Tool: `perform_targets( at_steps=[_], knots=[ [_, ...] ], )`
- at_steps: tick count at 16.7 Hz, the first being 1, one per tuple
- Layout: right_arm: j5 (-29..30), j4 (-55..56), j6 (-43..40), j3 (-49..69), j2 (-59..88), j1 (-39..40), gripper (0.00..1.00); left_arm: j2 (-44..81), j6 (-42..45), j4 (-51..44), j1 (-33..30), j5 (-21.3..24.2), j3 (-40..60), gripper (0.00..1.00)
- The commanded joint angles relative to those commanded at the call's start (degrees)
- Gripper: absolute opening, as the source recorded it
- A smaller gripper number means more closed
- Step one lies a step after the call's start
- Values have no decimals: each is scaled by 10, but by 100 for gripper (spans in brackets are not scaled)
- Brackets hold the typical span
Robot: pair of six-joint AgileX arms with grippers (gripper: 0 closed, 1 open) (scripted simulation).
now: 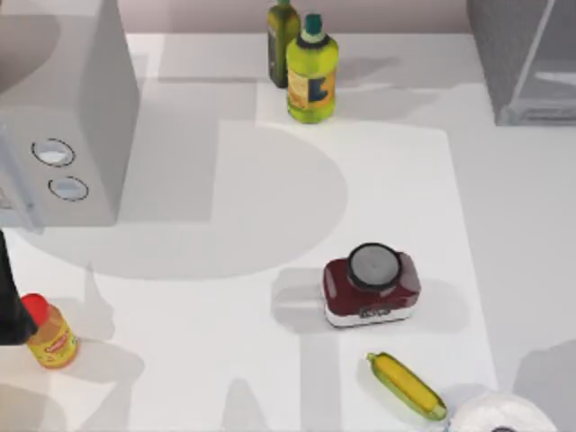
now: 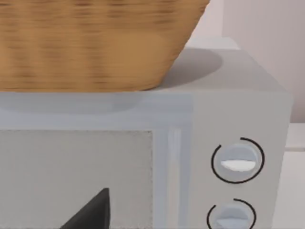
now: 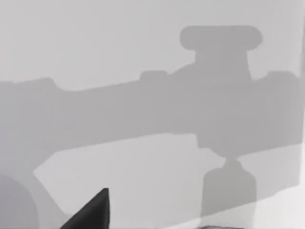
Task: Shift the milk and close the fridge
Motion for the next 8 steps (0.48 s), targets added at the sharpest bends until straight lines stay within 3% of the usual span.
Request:
perform_targets(
  at_steps=[4,8],
  knots=[
    [-99,23,-202,54,220,-177,100,0,0,0,0,0,0,100],
    [-163,43,-325,77,350,-292,100,0,0,0,0,0,0,100]
  ],
)
